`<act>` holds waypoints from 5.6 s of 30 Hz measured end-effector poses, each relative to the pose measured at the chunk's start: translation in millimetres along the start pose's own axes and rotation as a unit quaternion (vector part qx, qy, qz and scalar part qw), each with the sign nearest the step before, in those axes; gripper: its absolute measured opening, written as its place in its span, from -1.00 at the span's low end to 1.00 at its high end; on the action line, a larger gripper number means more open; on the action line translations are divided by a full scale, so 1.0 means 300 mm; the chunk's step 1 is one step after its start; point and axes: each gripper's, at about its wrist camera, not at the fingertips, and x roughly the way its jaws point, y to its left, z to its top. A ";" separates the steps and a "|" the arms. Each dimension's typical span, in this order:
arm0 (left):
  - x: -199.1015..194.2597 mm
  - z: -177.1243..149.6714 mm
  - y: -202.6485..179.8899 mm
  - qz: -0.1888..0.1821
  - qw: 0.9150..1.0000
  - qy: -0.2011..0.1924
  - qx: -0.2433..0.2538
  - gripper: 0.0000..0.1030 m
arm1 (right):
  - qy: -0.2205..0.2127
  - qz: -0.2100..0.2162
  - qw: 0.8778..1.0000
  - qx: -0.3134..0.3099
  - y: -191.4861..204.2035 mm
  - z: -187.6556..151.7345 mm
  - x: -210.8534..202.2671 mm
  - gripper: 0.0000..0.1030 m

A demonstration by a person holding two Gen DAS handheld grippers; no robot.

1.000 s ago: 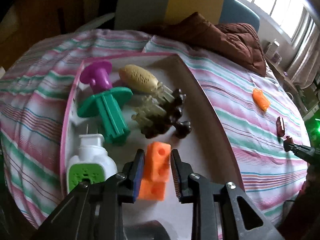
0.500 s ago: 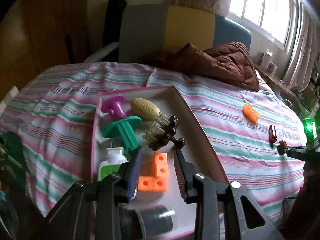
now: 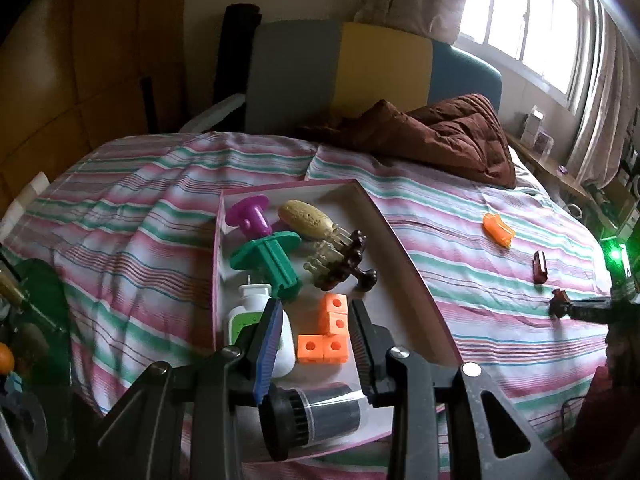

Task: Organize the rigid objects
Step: 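Lower the blocks into the tray and open the left gripper while the right gripper carries the clip over, then lower the red clip into the tray and open the right gripper, then withdraw both grippers from the tray toward the remaining items, then grasp the orange hollow piece with the left gripper while the right gripper reaches the red lipstick, then lift the hollow piece with the left gripper while the right gripper grasps the red lipstick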

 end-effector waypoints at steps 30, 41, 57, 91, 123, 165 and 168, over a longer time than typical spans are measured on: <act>-0.051 -0.022 0.164 0.037 0.998 -0.012 -0.051 -0.35 | -0.051 0.177 0.952 -0.244 0.987 -0.088 -0.089 -0.71; -0.062 -0.026 0.150 0.038 0.998 -0.014 -0.043 -0.35 | -0.043 0.154 0.956 -0.246 0.983 -0.109 -0.035 -0.69; -0.085 -0.019 0.083 0.041 0.999 -0.021 -0.011 -0.35 | -0.094 0.187 0.962 -0.176 0.825 -0.064 -0.149 0.01; -0.060 0.026 -0.261 -0.035 0.996 -0.014 0.084 -0.35 | -0.121 -0.038 0.961 0.246 -0.336 0.038 -0.125 0.39; 0.591 0.284 -0.869 -0.172 0.972 0.154 0.042 0.02 | -0.111 0.042 0.945 0.303 -0.375 0.026 -0.105 0.43; 0.386 -0.106 -0.760 -0.150 0.972 0.075 0.163 -0.49 | -0.057 0.074 0.963 0.254 -0.284 0.077 -0.021 0.37; 0.392 -0.113 -0.762 -0.153 0.972 0.065 0.165 -0.49 | -0.055 0.067 0.969 0.230 -0.240 0.150 0.009 0.25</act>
